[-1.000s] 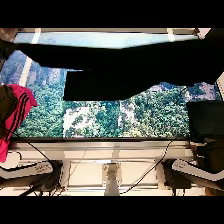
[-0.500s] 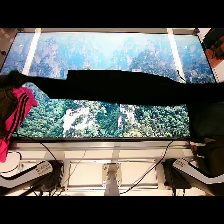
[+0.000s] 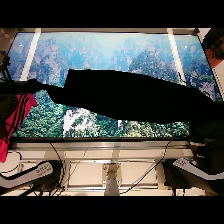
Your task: Fold the clothes and pants, and hang the long-sleeved shirts on hangers.
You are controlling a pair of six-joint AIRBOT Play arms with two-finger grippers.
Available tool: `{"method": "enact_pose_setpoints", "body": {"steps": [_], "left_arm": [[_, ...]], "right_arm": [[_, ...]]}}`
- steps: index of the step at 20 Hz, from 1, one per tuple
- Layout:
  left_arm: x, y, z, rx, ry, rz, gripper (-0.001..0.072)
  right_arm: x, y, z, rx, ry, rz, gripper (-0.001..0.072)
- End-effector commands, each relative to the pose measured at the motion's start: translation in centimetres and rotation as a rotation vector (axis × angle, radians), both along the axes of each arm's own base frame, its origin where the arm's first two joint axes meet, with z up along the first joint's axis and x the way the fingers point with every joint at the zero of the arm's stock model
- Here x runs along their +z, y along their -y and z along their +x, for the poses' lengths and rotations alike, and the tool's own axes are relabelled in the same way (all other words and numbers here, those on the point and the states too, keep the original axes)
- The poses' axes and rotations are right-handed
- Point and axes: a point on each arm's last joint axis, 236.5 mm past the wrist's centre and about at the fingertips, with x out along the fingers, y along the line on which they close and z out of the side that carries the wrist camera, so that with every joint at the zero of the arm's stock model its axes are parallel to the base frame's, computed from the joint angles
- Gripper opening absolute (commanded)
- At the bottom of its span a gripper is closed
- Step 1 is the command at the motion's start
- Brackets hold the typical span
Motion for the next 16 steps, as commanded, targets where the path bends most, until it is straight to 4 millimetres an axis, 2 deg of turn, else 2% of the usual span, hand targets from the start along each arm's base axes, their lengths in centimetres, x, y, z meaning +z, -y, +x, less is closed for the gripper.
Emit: {"method": "enact_pose_setpoints", "body": {"steps": [1, 4, 7, 9, 12, 14, 16], "left_arm": [[1.4, -0.2, 4.3, 0.118, 0.087, -0.083, 0.0002], [2.6, -0.1, 7.3, 0.150, 0.107, -0.186, 0.0001], [2.5, -0.7, 10.4, 0.210, 0.114, -0.213, 0.0001], [1.4, -0.4, 12.0, 0.237, 0.099, -0.229, 0.0002], [-1.6, 0.6, 13.4, 0.240, 0.041, -0.256, 0.0001], [-3.2, 0.4, 14.4, 0.300, 0.017, -0.292, 0.0001], [-3.8, 0.4, 15.1, 0.318, 0.014, -0.323, 0.0001]], "right_arm": [[-1.6, 2.1, 1.9, -0.116, 0.054, 0.046, 0.0015], [-2.0, 3.0, 5.1, -0.164, 0.153, 0.138, 0.0014], [-2.2, 3.3, 8.4, -0.170, 0.219, 0.207, 0.0014], [-3.2, 3.0, 10.7, -0.164, 0.218, 0.224, 0.0014], [-4.4, 3.0, 14.4, -0.184, 0.235, 0.235, 0.0014], [-5.3, 2.8, 16.7, -0.186, 0.235, 0.252, 0.0014], [-5.6, 3.1, 18.8, -0.193, 0.249, 0.252, 0.0014]]}}
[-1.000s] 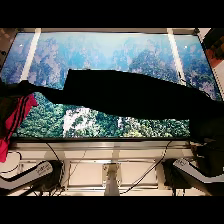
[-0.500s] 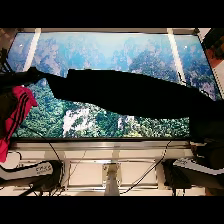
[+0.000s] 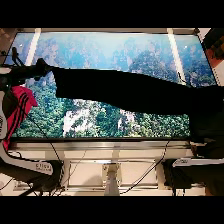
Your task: Fold the clothes and pants, and hang the long-sleeved shirts on hangers.
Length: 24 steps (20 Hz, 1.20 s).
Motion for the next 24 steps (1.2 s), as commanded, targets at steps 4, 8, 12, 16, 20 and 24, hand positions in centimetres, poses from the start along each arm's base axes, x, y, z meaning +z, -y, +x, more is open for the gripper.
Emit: {"method": "enact_pose_setpoints", "body": {"steps": [4, 8, 12, 16, 20, 24], "left_arm": [[1.0, -1.7, 3.7, 0.110, 0.069, 0.000, 0.0001], [1.7, -1.8, 5.2, 0.157, 0.113, 0.042, 0.0001], [-1.1, 0.4, 6.5, 0.168, 0.097, 0.066, 0.0005], [-1.4, 1.3, 8.1, 0.184, 0.179, 0.210, 0.0459], [-0.3, 0.4, 8.1, 0.187, 0.200, 0.226, 0.0459], [2.6, 1.0, 6.2, 0.087, 0.208, 0.210, 0.0450]], "right_arm": [[-0.4, 2.4, 4.4, -0.084, 0.004, -0.034, 0.0014], [-2.1, 2.9, 5.4, -0.085, -0.010, -0.016, 0.0014], [-2.8, 2.7, 8.1, -0.090, 0.037, -0.055, 0.0018], [-0.9, 3.0, 11.2, -0.115, 0.138, -0.145, 0.0308], [1.5, 3.0, 10.9, -0.036, 0.134, -0.196, 0.0449], [2.1, 2.7, 6.5, 0.119, 0.006, -0.185, 0.0450]]}}
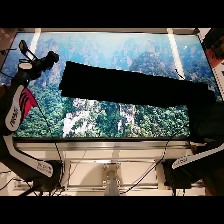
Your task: Fold the clothes and pants, and hang the long-sleeved shirts on hangers.
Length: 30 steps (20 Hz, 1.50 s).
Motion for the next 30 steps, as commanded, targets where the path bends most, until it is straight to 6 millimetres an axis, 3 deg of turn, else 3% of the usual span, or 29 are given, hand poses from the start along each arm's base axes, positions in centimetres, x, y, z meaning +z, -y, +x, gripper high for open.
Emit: {"method": "enact_pose_setpoints", "body": {"steps": [1, 2, 5, 7, 12, 13, 20, 27, 28, 29, 30], "left_arm": [[1.8, 1.8, -2.5, -0.150, -0.030, -0.003, 0.0451], [2.2, 3.2, -3.9, -0.232, -0.059, -0.028, 0.0451], [3.0, 6.1, -6.8, -0.382, -0.105, -0.060, 0.0451], [3.0, 6.8, -7.4, -0.413, -0.116, -0.021, 0.0451], [3.0, 9.2, -7.7, -0.450, -0.125, -0.025, 0.0451], [3.0, 9.7, -7.8, -0.459, -0.125, -0.024, 0.0451], [3.0, 12.0, -8.2, -0.501, -0.126, -0.022, 0.0451], [3.0, 12.7, -8.3, -0.515, -0.126, -0.021, 0.0450], [3.0, 12.8, -8.3, -0.516, -0.126, -0.021, 0.0426], [3.0, 12.9, -8.3, -0.516, -0.128, -0.023, 0.0311], [3.0, 13.1, -8.5, -0.524, -0.130, -0.023, 0.0239]], "right_arm": [[-0.6, -0.7, -4.9, 0.144, -0.158, 0.029, 0.0468], [-1.6, -1.0, -7.2, 0.183, -0.220, 0.073, 0.0518], [-4.7, -2.7, -13.7, 0.341, -0.375, 0.240, 0.0558], [-6.3, -4.1, -16.2, 0.439, -0.416, 0.354, 0.0586], [-9.6, -4.5, -14.6, 0.453, -0.328, 0.486, 0.0618], [-10.1, -4.6, -14.0, 0.452, -0.311, 0.499, 0.0675], [-12.4, -3.2, -12.3, 0.396, -0.274, 0.478, 0.0682], [-14.6, -6.8, -9.4, 0.474, -0.317, 0.476, 0.0666], [-14.8, -6.8, -8.8, 0.471, -0.317, 0.454, 0.0591], [-14.7, -6.8, -8.3, 0.466, -0.305, 0.440, 0.0430], [-14.4, -6.7, -8.0, 0.462, -0.293, 0.436, 0.0316]]}}
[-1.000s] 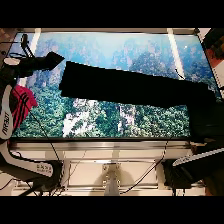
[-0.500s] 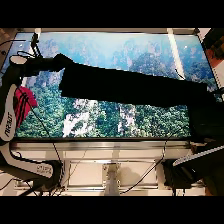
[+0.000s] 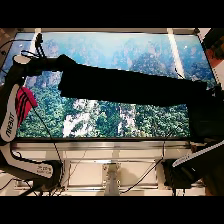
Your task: Fold the clothes and pants, and hang the long-sleeved shirts on hangers.
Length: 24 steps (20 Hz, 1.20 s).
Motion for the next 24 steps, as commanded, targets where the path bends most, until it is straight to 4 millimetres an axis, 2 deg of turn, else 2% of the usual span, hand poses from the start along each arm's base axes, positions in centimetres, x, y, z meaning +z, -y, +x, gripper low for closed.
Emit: {"method": "enact_pose_setpoints", "body": {"steps": [1, 2, 3, 4, 6, 8, 10, 13, 16, 17, 19, 22, 24], "left_arm": [[0.0, 0.8, -0.3, -0.019, -0.005, -0.003, 0.0214], [0.0, 1.5, -0.4, -0.032, -0.005, -0.002, 0.0207], [0.0, 2.5, -0.7, -0.050, -0.004, -0.002, 0.0079], [0.0, 4.0, -1.1, -0.079, -0.002, 0.001, 0.0007], [0.0, 8.2, -2.4, -0.157, -0.003, -0.001, 0.0005], [-0.1, 13.9, -4.2, -0.235, -0.005, -0.009, 0.0004], [-0.6, 20.8, -5.8, -0.253, -0.002, -0.031, 0.0004], [-2.1, 30.0, -8.1, -0.227, 0.013, -0.093, 0.0004], [-5.6, 37.0, -12.0, -0.274, -0.014, -0.104, 0.0004], [-6.9, 38.8, -12.9, -0.283, -0.039, -0.110, 0.0004], [-9.0, 41.0, -13.6, -0.281, -0.087, -0.126, 0.0004], [-12.5, 42.6, -13.2, -0.231, -0.214, -0.175, 0.0004], [-14.4, 43.1, -13.8, -0.240, -0.290, -0.185, 0.0003]], "right_arm": [[0.2, -0.2, 1.4, 0.001, 0.029, -0.025, 0.0263], [0.7, -0.1, 1.4, 0.007, 0.033, -0.028, 0.0079], [1.3, 0.1, 1.4, 0.003, 0.044, -0.034, 0.0019], [2.1, 0.1, 1.6, 0.003, 0.061, -0.038, 0.0017], [3.8, 0.1, 1.7, 0.005, 0.084, -0.060, 0.0015], [5.6, -0.3, 1.9, 0.017, 0.106, -0.084, 0.0014], [7.6, -1.6, 2.6, 0.051, 0.131, -0.103, 0.0014], [9.5, -5.8, 3.6, 0.157, 0.134, -0.114, 0.0014], [9.1, -10.9, 3.8, 0.306, 0.070, -0.112, 0.0015], [9.0, -12.5, 4.3, 0.343, 0.066, -0.118, 0.0015], [8.9, -15.7, 5.1, 0.413, 0.065, -0.118, 0.0015], [8.9, -19.0, 5.8, 0.485, 0.067, -0.116, 0.0015], [9.0, -20.6, 6.1, 0.509, 0.071, -0.105, 0.0015]]}}
